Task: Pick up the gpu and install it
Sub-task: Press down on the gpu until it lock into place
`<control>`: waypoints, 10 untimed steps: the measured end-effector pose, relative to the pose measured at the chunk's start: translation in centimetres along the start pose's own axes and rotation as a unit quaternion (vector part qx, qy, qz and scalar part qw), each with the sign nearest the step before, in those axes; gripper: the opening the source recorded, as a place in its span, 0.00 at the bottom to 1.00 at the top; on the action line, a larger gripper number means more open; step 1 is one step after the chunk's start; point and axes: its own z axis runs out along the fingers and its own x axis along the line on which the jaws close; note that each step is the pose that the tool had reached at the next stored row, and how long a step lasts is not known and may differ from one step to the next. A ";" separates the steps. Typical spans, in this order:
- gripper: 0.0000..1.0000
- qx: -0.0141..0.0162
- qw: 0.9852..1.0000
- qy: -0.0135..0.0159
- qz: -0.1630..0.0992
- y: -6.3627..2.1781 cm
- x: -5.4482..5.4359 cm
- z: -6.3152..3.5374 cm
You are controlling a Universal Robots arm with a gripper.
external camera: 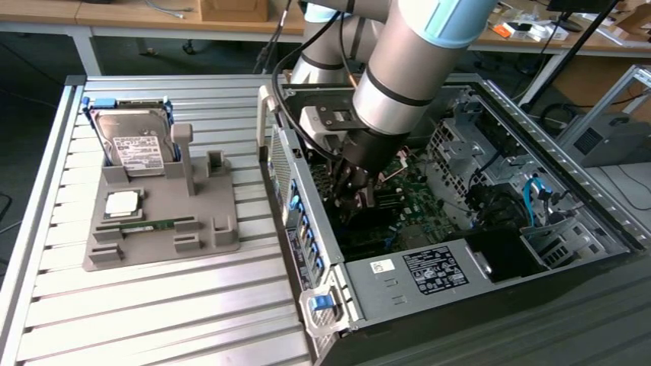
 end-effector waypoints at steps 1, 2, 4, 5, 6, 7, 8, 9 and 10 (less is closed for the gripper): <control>0.11 0.000 1.000 0.000 0.000 -0.01 0.0 0.05; 0.11 0.000 1.000 0.000 0.000 -0.01 0.0 0.10; 0.11 0.000 1.000 0.000 0.000 -0.02 0.0 0.20; 0.11 0.000 1.000 0.000 0.000 -0.02 0.0 0.23; 0.11 0.000 1.000 0.000 0.000 -0.02 0.0 0.27; 0.11 0.000 1.000 0.000 0.000 -0.03 0.0 0.30; 0.11 0.000 1.000 0.000 0.000 -0.04 0.0 0.33; 0.11 0.000 1.000 0.000 0.000 -0.04 0.0 0.36; 0.11 0.000 1.000 0.000 0.000 -0.05 -0.1 0.39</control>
